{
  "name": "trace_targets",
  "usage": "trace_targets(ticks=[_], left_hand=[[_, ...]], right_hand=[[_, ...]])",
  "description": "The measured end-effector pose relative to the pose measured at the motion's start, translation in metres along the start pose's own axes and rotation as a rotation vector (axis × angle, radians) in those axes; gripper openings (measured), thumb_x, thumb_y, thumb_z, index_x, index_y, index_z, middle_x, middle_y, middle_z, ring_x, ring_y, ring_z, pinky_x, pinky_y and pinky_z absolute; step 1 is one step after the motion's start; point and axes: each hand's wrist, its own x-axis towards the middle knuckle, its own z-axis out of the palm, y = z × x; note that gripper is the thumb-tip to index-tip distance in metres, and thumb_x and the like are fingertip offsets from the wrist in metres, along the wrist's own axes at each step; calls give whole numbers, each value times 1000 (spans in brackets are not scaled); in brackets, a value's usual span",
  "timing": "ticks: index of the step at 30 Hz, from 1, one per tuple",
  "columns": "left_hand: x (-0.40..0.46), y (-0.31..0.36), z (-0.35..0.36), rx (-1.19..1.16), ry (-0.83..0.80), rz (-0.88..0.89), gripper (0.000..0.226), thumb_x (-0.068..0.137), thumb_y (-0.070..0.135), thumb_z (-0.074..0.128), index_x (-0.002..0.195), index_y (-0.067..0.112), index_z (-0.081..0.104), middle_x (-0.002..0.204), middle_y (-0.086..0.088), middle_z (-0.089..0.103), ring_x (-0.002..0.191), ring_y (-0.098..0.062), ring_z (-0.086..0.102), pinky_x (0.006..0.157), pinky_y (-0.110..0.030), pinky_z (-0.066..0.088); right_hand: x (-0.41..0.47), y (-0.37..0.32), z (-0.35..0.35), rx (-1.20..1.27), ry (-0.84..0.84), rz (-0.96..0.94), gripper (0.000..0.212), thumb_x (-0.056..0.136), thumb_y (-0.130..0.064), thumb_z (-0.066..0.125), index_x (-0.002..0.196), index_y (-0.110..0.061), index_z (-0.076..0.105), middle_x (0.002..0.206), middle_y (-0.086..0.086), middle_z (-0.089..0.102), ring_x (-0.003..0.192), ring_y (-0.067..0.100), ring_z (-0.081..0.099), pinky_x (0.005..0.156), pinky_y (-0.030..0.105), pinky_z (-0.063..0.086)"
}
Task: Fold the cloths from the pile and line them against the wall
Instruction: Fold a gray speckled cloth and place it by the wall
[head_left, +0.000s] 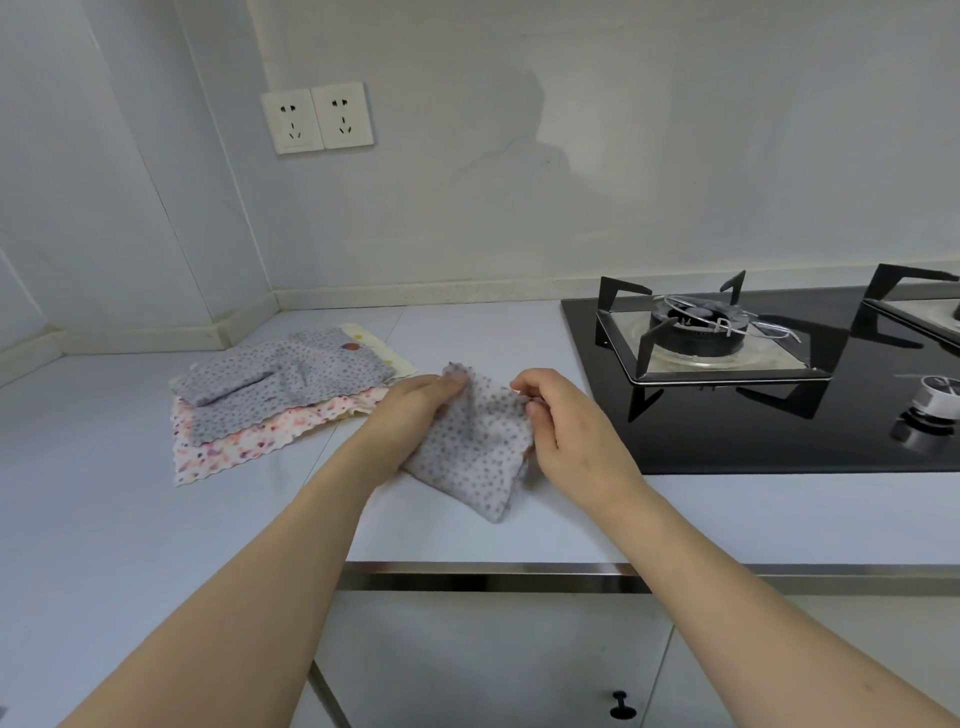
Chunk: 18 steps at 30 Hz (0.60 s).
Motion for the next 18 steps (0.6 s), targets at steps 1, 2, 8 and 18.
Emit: trace_targets(ticks=[1, 2, 8, 18], left_hand=[[-1, -2, 2, -50, -5, 21, 44, 90, 38, 64, 103, -5, 65, 100, -15, 73, 98, -34, 68, 95, -49, 51], [0, -7, 3, -80, -5, 39, 40, 92, 34, 62, 103, -5, 65, 101, -16, 73, 98, -34, 69, 93, -49, 52], [3, -17, 9, -151, 83, 184, 26, 96, 31, 58, 98, 6, 64, 98, -10, 73, 93, -27, 70, 82, -43, 56], [13, -29, 11, -36, 181, 297, 30, 95, 45, 54, 85, 18, 44, 80, -5, 51, 75, -15, 52, 71, -39, 46]], right_hand=[[1, 0, 0, 19, 11, 19, 27, 97, -7, 42, 119, -18, 53, 110, -10, 57, 102, 5, 54, 90, 24, 45], [1, 0, -1, 48, 27, 38, 28, 97, -7, 43, 121, -20, 52, 109, -11, 57, 100, 2, 55, 89, 23, 46], [10, 2, 2, 761, 301, 583, 54, 87, -26, 62, 133, -33, 34, 113, -3, 58, 95, 17, 65, 88, 42, 54], [18, -14, 38, 398, 203, 605, 44, 101, -38, 41, 141, -19, 36, 124, -2, 54, 114, 16, 53, 90, 29, 42]])
